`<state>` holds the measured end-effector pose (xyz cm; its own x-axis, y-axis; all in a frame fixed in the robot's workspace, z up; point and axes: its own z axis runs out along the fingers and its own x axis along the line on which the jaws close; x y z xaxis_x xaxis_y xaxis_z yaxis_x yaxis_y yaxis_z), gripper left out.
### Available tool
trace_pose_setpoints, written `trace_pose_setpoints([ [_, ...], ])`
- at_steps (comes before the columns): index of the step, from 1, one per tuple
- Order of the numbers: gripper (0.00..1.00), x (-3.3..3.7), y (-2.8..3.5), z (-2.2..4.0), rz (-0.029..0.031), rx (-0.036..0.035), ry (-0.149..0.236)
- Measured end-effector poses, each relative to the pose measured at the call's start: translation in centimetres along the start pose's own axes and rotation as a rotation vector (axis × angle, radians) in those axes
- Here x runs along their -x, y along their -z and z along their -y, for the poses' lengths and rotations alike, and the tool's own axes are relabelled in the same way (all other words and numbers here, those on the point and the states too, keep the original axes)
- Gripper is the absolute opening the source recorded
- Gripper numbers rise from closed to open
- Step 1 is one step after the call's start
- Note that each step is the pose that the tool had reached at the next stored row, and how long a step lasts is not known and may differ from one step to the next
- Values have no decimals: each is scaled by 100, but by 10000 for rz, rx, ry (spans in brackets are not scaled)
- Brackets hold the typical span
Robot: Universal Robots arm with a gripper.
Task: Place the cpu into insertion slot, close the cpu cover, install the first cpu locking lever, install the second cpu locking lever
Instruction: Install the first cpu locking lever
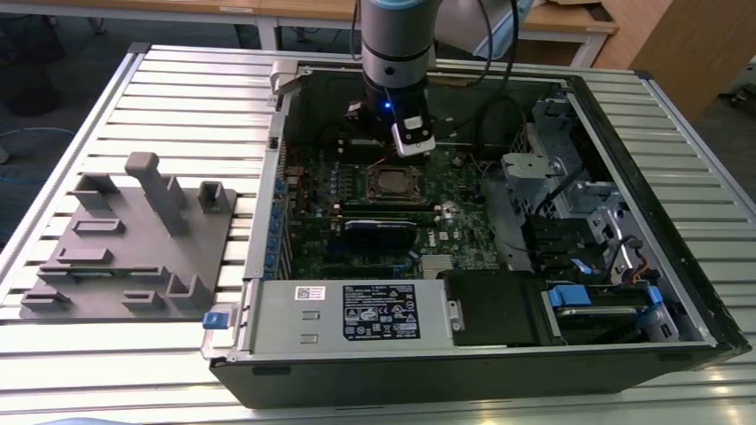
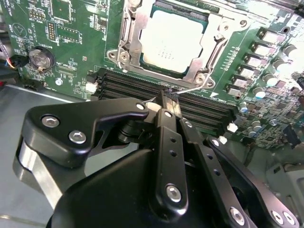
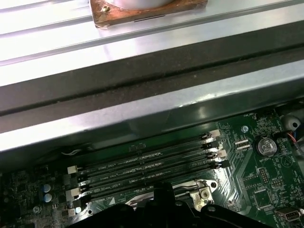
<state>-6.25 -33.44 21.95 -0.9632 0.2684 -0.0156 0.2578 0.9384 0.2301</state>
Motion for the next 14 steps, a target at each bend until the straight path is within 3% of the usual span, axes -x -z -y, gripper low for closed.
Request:
trace_pose_setpoints([
  [14,10,76,-45,-35,168,-13,-711],
])
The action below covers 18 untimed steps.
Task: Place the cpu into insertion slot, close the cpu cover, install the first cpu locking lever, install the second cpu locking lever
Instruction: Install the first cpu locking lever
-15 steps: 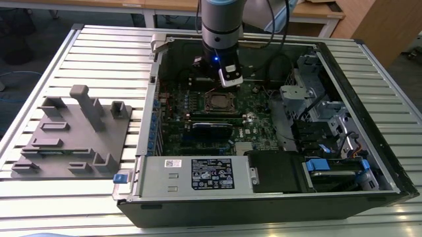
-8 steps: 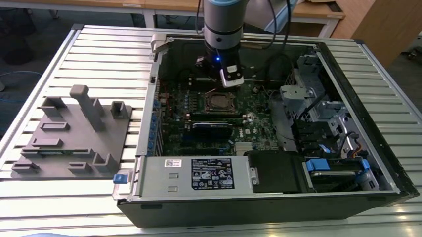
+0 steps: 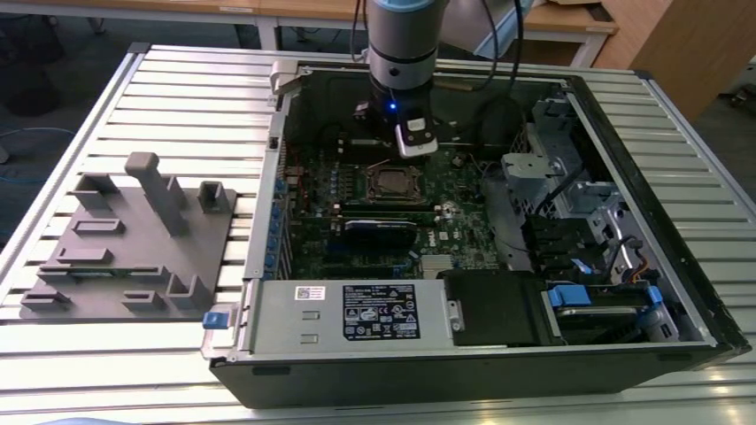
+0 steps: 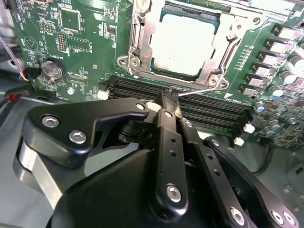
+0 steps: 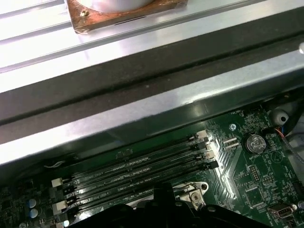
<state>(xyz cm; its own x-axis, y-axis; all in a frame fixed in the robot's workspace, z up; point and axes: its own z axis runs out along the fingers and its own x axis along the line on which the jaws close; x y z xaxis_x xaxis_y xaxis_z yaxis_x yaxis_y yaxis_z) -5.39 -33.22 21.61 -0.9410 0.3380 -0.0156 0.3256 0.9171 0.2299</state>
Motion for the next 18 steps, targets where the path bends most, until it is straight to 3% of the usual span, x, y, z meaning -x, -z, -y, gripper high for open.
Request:
trace_pose_setpoints([
  [14,10,-13,-44,-26,166,-1,-615],
  [18,10,-14,-46,-29,178,-14,-635],
])
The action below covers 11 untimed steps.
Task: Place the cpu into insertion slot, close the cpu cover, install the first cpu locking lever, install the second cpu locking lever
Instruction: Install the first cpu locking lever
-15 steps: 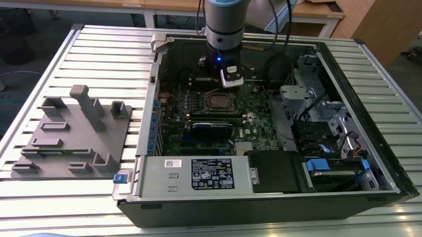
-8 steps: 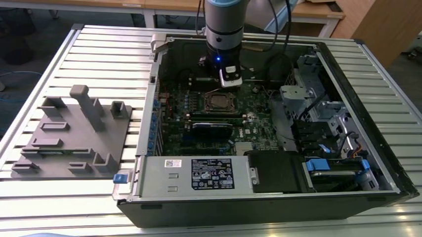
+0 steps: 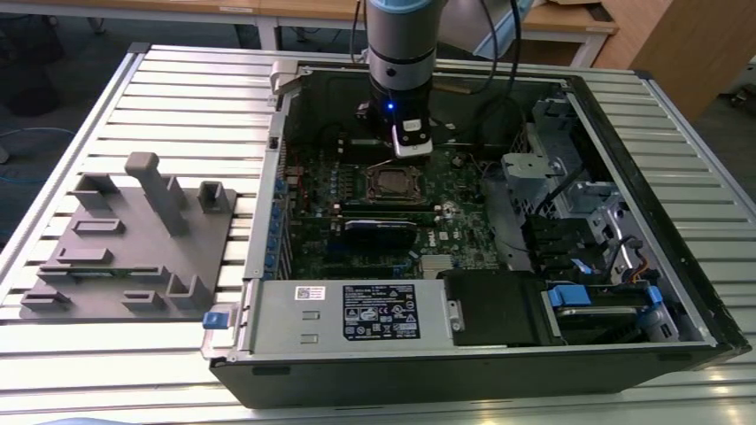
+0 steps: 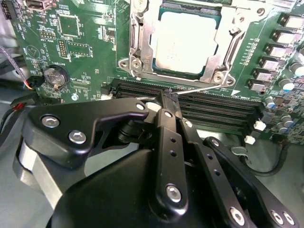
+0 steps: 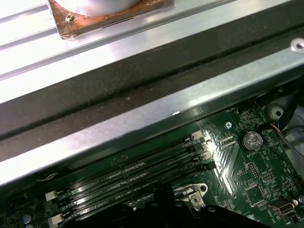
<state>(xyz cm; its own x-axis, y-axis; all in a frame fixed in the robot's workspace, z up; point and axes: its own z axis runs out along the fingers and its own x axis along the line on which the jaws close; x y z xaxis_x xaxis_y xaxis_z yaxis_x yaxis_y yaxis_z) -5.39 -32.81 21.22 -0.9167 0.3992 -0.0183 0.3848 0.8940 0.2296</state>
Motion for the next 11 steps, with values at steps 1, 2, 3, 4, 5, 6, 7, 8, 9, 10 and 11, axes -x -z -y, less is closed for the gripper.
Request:
trace_pose_setpoints([
  [1,10,0,0,0,2,0,-1],
  [2,10,0,-3,0,8,2,1],
  [3,10,0,-7,1,17,8,2],
  [4,10,0,-10,2,26,12,5],
  [5,10,-1,-15,3,37,17,7],
  [6,10,-1,-18,4,45,21,9],
  [7,10,-1,-20,2,47,21,7],
  [8,10,-3,-22,-1,49,21,2],
  [9,10,-5,-24,-5,51,21,-4],
  [10,10,-8,-26,-10,53,21,-10],
  [11,10,-9,-28,-14,55,21,-18],
])
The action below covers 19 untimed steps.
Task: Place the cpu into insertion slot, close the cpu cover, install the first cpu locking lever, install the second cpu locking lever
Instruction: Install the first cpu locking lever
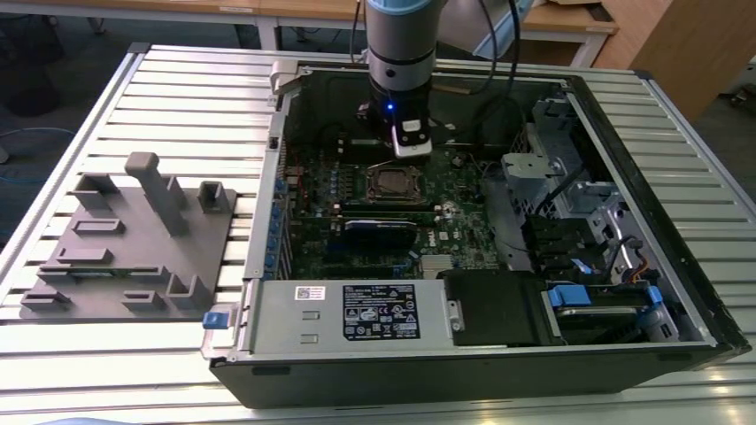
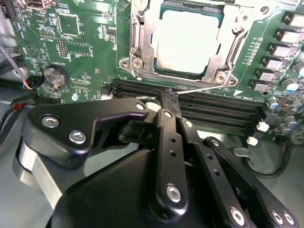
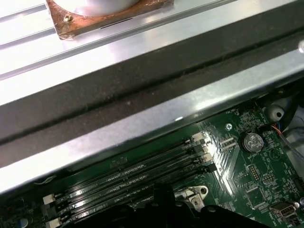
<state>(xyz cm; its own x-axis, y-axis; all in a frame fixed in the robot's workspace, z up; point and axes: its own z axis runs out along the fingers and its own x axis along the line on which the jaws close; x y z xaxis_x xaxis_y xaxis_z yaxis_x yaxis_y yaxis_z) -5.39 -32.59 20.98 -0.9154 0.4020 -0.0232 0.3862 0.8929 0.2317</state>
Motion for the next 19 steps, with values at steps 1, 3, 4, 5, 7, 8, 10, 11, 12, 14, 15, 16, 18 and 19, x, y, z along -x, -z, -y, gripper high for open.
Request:
trace_pose_setpoints([
  [1,10,-1,-2,-2,3,2,-16],
  [3,10,-4,-6,-7,22,-1,-92],
  [4,10,-5,-8,-9,33,-1,-138],
  [5,10,-5,-10,-10,42,-1,-176],
  [7,10,-6,-13,-10,59,-6,-249],
  [8,10,-6,-15,-9,68,-8,-283],
  [10,10,-6,-23,-8,85,-4,-334],
  [11,10,-6,-27,-7,95,-2,-354],
  [12,10,-6,-31,-6,106,1,-364],
  [14,10,-6,-35,-4,118,4,-368],
  [15,10,-6,-35,-4,119,3,-367],
  [16,10,-6,-35,-5,120,4,-367],
  [18,10,-8,-41,-3,145,19,-365],
  [19,10,-10,-47,-1,186,38,-356],
])
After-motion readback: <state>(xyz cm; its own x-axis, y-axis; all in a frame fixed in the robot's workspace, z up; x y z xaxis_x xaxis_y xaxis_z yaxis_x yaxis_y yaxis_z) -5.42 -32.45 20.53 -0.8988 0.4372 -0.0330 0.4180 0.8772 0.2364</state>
